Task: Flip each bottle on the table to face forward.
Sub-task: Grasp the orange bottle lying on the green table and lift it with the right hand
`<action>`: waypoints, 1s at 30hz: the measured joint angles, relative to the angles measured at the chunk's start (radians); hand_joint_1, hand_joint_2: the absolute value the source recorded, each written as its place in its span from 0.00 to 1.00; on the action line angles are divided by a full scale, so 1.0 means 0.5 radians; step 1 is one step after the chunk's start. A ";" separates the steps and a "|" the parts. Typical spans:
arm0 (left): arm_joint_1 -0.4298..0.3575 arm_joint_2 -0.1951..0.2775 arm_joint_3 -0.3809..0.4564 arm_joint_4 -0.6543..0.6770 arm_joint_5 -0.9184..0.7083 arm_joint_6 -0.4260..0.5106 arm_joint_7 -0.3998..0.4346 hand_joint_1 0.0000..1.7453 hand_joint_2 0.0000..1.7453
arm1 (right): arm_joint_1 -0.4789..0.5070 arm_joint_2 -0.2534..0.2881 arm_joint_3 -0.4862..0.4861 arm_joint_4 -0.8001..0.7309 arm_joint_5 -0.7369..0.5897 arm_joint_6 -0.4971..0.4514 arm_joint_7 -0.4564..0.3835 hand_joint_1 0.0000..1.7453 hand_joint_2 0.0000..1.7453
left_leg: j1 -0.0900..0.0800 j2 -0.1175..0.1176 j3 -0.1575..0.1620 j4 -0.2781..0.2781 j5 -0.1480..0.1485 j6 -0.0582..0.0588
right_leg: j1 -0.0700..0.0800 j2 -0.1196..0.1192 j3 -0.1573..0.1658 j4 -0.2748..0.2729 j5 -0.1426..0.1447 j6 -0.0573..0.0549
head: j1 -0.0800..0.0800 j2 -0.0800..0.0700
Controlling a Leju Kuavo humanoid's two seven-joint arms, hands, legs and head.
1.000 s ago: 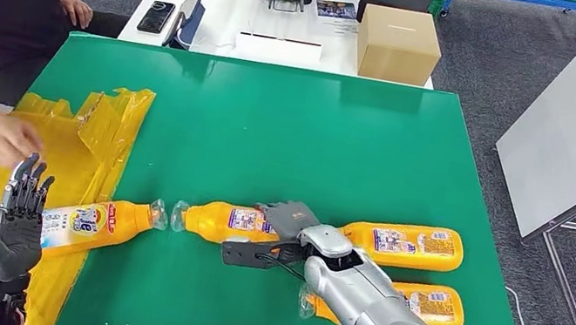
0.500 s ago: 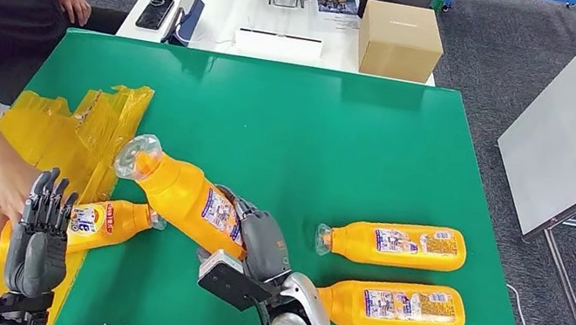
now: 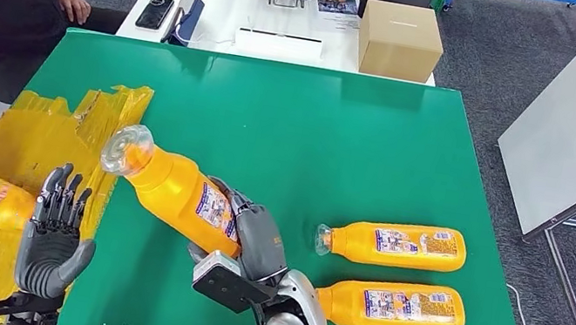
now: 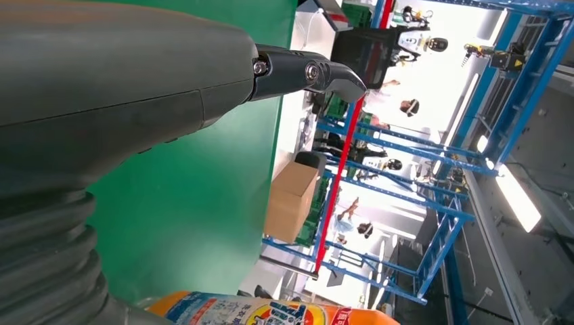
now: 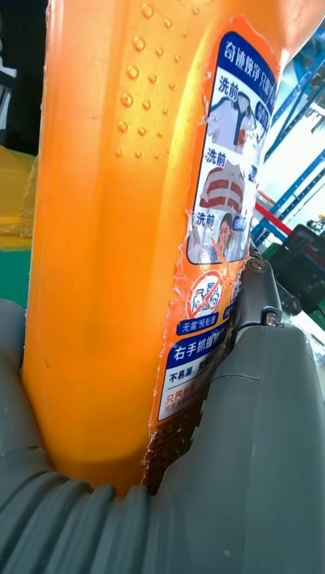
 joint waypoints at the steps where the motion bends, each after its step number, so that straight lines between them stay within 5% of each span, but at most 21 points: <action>1: 0.002 0.000 -0.006 -0.003 0.002 -0.009 0.000 0.00 1.00 | -0.001 0.002 0.000 0.001 0.008 0.013 0.006 1.00 1.00 | 0.000 0.000 0.000 0.000 0.000 0.000 | 0.000 0.000 0.000 0.000 0.000 0.000 | 0.000 0.000; 15: 0.091 0.000 -0.279 -0.093 0.039 -0.124 0.007 0.00 1.00 | -0.120 0.107 0.178 0.212 0.145 0.144 0.128 1.00 1.00 | 0.000 -0.001 -0.001 0.000 0.000 0.000 | 0.000 0.000 0.000 0.000 0.000 0.000 | 0.000 0.000; 30: 0.133 0.002 -0.365 -0.096 0.139 -0.164 0.026 0.00 1.00 | -0.181 0.177 0.403 0.349 0.319 0.186 0.147 1.00 1.00 | 0.000 0.000 -0.001 0.000 0.000 0.000 | 0.000 0.000 -0.002 0.000 0.000 0.000 | 0.000 0.000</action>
